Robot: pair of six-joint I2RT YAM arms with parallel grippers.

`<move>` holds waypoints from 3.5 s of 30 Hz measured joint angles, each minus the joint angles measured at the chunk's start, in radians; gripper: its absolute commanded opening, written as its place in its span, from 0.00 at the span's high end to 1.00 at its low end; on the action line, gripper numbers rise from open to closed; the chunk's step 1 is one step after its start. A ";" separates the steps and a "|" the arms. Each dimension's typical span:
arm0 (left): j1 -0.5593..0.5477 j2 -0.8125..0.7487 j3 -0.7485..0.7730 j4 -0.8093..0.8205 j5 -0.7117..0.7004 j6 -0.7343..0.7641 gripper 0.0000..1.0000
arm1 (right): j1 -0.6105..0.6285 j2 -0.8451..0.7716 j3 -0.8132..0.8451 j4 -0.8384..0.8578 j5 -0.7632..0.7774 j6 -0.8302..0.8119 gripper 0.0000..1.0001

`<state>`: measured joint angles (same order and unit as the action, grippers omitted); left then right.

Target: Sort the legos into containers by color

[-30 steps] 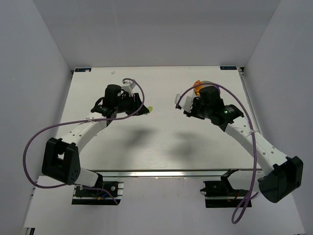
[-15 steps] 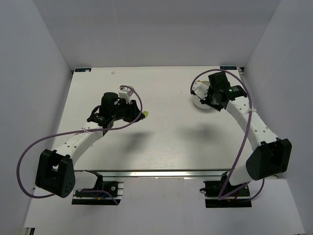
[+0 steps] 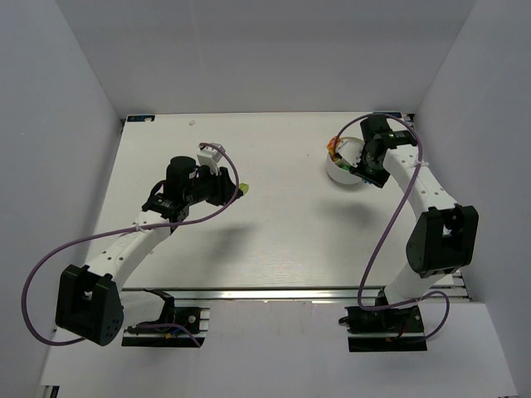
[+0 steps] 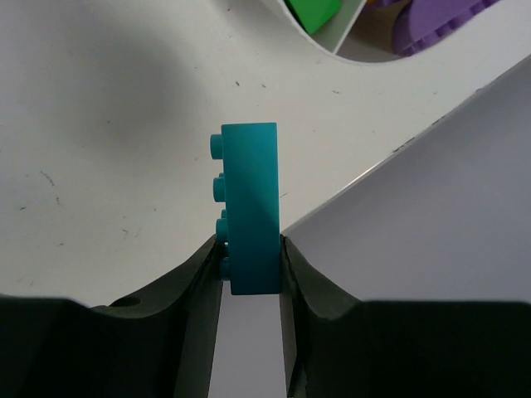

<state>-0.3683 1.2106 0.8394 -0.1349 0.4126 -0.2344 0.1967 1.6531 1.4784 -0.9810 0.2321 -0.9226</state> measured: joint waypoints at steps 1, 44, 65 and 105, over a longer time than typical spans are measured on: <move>0.000 0.000 0.000 0.000 -0.003 0.002 1.00 | -0.004 0.003 0.011 -0.002 0.000 -0.001 1.00; 0.000 -0.012 0.000 0.000 -0.010 0.018 1.00 | -0.129 0.143 0.320 -0.072 -0.029 -0.048 1.00; 0.000 -0.013 0.000 0.000 -0.010 0.026 1.00 | -0.139 0.267 0.491 -0.098 -0.009 -0.075 1.00; 0.000 -0.014 0.000 0.000 -0.010 0.034 1.00 | -0.151 0.361 0.622 -0.100 0.015 -0.136 1.00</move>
<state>-0.3683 1.1969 0.8394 -0.1349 0.4023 -0.2008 0.0460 2.0140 2.1006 -1.0813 0.2474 -1.0588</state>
